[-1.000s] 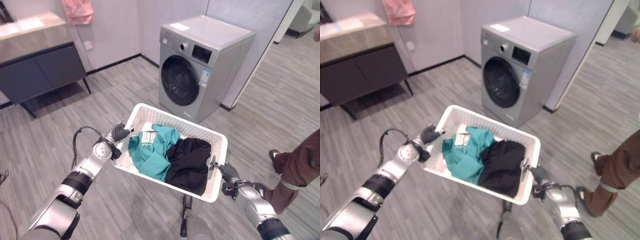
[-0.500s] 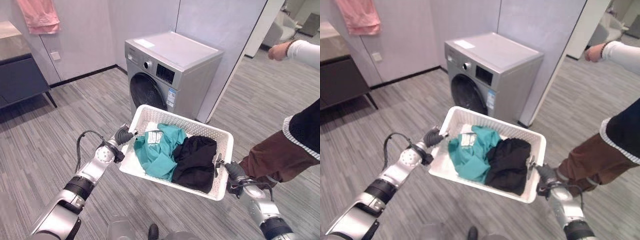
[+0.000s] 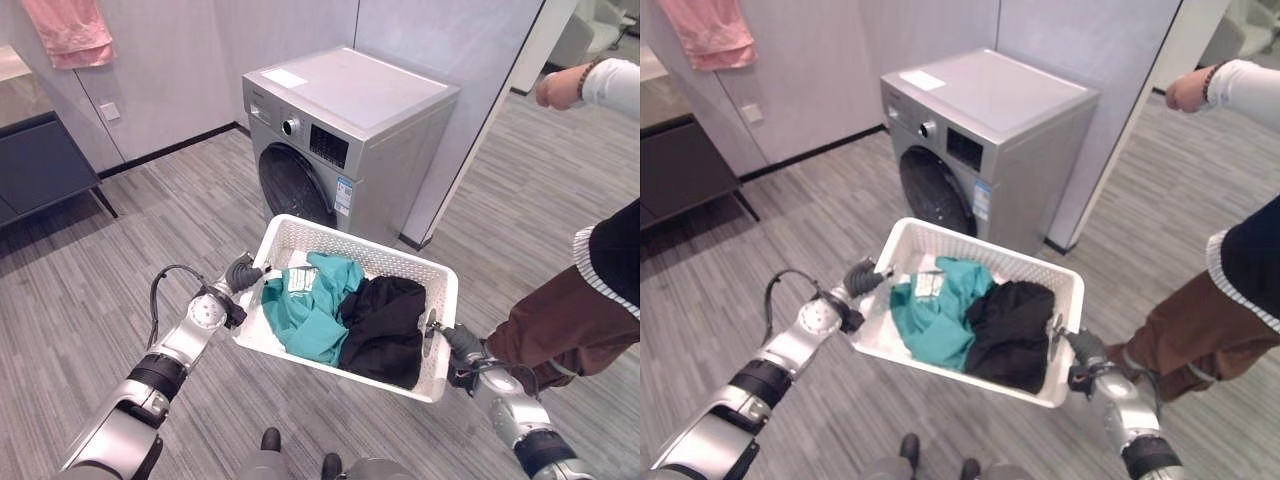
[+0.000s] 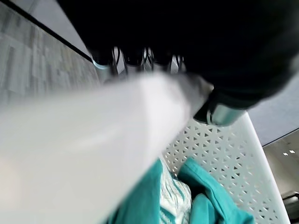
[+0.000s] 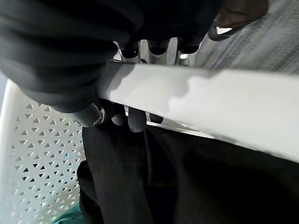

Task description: Grab the laundry basket,head to the washer,open it,put in the laundry and shut it.

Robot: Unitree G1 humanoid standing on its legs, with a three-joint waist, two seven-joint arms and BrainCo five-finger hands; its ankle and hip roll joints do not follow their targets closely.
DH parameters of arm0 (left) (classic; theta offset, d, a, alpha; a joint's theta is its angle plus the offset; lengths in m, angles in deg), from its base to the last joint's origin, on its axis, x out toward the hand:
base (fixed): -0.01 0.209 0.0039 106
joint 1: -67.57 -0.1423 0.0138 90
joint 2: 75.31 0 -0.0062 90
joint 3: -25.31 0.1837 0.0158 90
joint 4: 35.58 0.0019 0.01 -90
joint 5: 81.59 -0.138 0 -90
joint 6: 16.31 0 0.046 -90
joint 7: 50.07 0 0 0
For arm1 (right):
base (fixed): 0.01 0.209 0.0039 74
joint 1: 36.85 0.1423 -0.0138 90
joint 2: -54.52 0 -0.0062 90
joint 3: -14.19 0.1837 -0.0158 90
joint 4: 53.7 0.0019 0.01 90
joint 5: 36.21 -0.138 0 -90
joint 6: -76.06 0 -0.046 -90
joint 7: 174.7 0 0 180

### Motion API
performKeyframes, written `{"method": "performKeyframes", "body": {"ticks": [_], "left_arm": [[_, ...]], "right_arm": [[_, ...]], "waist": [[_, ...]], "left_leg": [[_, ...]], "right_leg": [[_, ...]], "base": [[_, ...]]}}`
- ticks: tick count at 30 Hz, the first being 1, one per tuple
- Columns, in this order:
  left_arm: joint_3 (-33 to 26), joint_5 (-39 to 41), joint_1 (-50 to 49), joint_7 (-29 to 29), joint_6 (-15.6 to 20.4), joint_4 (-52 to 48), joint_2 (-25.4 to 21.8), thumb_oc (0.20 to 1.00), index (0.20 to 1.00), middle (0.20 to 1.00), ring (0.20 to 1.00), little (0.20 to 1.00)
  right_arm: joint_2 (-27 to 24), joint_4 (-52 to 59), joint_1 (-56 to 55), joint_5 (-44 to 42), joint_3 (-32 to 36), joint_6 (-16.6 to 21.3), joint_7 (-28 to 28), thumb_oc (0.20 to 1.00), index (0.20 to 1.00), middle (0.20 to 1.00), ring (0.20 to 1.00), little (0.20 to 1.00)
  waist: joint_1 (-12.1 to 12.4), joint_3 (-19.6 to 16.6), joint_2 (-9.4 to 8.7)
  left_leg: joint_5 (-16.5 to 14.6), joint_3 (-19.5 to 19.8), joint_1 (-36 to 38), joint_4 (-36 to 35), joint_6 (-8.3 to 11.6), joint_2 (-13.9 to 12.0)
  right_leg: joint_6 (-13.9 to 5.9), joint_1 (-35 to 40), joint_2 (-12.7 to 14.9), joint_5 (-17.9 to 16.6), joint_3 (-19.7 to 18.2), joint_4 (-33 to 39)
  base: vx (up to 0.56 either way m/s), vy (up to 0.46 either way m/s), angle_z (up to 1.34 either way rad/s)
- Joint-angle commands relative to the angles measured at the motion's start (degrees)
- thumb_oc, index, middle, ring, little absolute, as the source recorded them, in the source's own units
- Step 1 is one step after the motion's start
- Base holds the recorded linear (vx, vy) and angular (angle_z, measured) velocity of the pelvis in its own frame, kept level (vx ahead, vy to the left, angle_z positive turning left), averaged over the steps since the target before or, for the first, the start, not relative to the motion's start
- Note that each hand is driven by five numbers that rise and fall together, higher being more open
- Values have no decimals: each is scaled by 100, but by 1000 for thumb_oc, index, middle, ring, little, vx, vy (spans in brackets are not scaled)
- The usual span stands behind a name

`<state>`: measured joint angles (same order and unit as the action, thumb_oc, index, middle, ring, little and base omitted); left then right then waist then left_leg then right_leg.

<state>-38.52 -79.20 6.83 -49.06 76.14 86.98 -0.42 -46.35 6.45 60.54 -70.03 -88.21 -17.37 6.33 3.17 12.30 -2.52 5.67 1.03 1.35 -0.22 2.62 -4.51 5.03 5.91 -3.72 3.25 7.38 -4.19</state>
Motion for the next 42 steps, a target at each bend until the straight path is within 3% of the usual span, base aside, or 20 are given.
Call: {"method": "performKeyframes", "body": {"ticks": [1,17,18,25,36,42], "left_arm": [[-79,331,179,146,184,206,-43,200,200,200,200,200],[-353,157,-208,170,187,219,-145,200,200,200,200,200],[-2052,-39,-3221,310,280,-2142,667,200,200,200,200,200],[-2049,5,-3409,253,257,-2182,688,200,200,200,200,200],[-2374,-4,-3664,286,213,-2260,672,200,200,200,200,200],[-2842,-111,-3704,353,215,-2453,448,200,200,200,200,200]], "right_arm": [[115,404,272,-764,535,796,-351,200,200,200,200,200],[209,457,-83,-752,997,976,-315,200,200,200,200,200],[940,-981,-586,1225,476,491,-428,200,200,200,200,200],[979,-912,-627,1197,395,459,-425,200,200,200,200,200],[690,818,-891,1218,557,523,-415,200,200,200,200,200],[401,1899,-998,1239,935,567,-471,200,200,200,200,200]], "waist": [[259,-737,-109],[152,-821,46],[69,-556,319],[117,-609,341],[82,-594,281],[86,-506,162]], "left_leg": [[-490,37,-195,475,-20,-33],[-644,14,-22,365,-101,69],[-998,-845,-12,-154,-245,254],[-967,-810,118,-211,-236,237],[-973,-802,196,-283,-251,236],[-1157,-873,-23,95,-319,269]], "right_leg": [[-929,258,752,81,-96,304],[-1035,321,910,73,-76,394],[-1236,-218,1405,-441,144,919],[-1203,-120,1353,-413,150,919],[-1216,-142,1340,-465,95,919],[-1277,-245,1447,-536,69,842]], "base": [[34,36,15],[22,28,1],[16,24,-6],[11,-6,-14],[-2,23,-1],[-14,84,-3]]}}
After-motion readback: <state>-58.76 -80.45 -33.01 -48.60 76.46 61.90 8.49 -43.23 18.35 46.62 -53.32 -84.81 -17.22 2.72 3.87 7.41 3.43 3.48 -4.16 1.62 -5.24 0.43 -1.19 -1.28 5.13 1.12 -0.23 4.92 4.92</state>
